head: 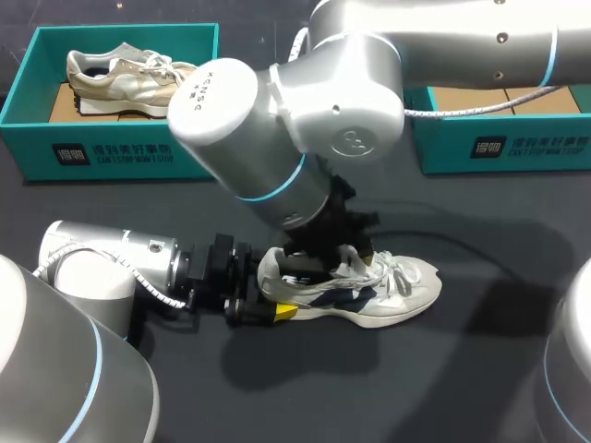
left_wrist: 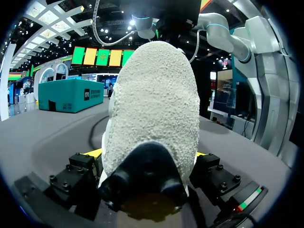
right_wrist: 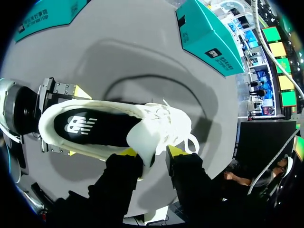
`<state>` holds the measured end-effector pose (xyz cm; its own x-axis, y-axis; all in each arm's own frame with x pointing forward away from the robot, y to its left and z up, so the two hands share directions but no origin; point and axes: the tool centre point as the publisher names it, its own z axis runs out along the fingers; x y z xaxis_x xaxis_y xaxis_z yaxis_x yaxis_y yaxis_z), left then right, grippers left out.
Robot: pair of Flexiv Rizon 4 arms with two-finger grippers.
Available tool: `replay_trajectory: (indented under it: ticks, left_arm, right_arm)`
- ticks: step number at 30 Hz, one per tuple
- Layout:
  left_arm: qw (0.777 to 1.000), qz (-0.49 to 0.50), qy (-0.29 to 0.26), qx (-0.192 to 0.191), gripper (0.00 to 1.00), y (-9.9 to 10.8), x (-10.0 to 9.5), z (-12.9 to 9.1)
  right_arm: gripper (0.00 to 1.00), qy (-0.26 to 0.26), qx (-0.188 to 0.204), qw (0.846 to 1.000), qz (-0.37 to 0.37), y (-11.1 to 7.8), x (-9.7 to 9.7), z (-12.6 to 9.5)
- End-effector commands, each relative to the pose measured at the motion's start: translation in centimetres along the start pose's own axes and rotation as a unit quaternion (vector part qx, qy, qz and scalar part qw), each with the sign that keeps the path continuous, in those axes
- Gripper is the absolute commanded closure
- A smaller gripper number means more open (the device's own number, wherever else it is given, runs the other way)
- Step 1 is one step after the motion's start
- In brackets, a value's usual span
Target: Take the shoe out of the shoebox, open the shoe tongue, remove and reinsert the insole, then place the shoe into the shoebox
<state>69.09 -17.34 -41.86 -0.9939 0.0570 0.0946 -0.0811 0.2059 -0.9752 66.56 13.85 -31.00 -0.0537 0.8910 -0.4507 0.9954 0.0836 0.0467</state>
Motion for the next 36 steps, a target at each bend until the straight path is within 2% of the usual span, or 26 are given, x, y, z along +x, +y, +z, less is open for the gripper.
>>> replay_trajectory:
  ticks: [1,2,3,4,9,12,16,32,36]
  left_arm:
    - [1.000,0.000,-0.001,0.000,1.00,0.2,0.1,0.4]
    - [1.000,0.000,-0.001,0.000,1.00,0.2,0.1,0.4]
    - [1.000,0.000,-0.001,0.000,1.00,0.2,0.1,0.4]
    - [1.000,0.000,-0.001,0.000,1.00,0.2,0.1,0.4]
    - [1.000,0.000,-0.001,0.000,1.00,0.2,0.1,0.4]
    - [1.000,0.000,-0.001,0.000,1.00,0.2,0.1,0.4]
    - [1.000,0.000,-0.001,0.000,1.00,0.2,0.1,0.4]
    - [1.000,0.000,-0.001,0.000,1.00,0.2,0.1,0.4]
    - [1.000,0.000,-0.001,0.000,1.00,0.2,0.1,0.4]
  right_arm:
    - [0.79,-0.003,-0.001,0.986,0.165,-0.7,0.5,-0.5]
    - [0.85,-0.001,-0.001,0.987,0.161,-0.6,0.5,-0.6]
    - [0.98,0.003,0.000,0.988,0.155,-0.6,0.4,-0.6]
    - [1.00,0.010,0.000,0.989,0.149,-0.5,0.3,-0.6]
    - [1.00,0.054,0.005,0.992,0.110,-0.2,-1.1,0.1]
    - [1.00,0.101,0.004,0.992,0.075,0.1,-2.6,0.6]
    - [1.00,0.209,0.008,0.978,0.019,0.6,-5.4,2.1]
    - [1.00,0.209,0.008,0.978,0.019,0.6,-5.4,2.1]
    - [1.00,0.230,0.007,0.973,0.027,0.6,-6.7,2.3]
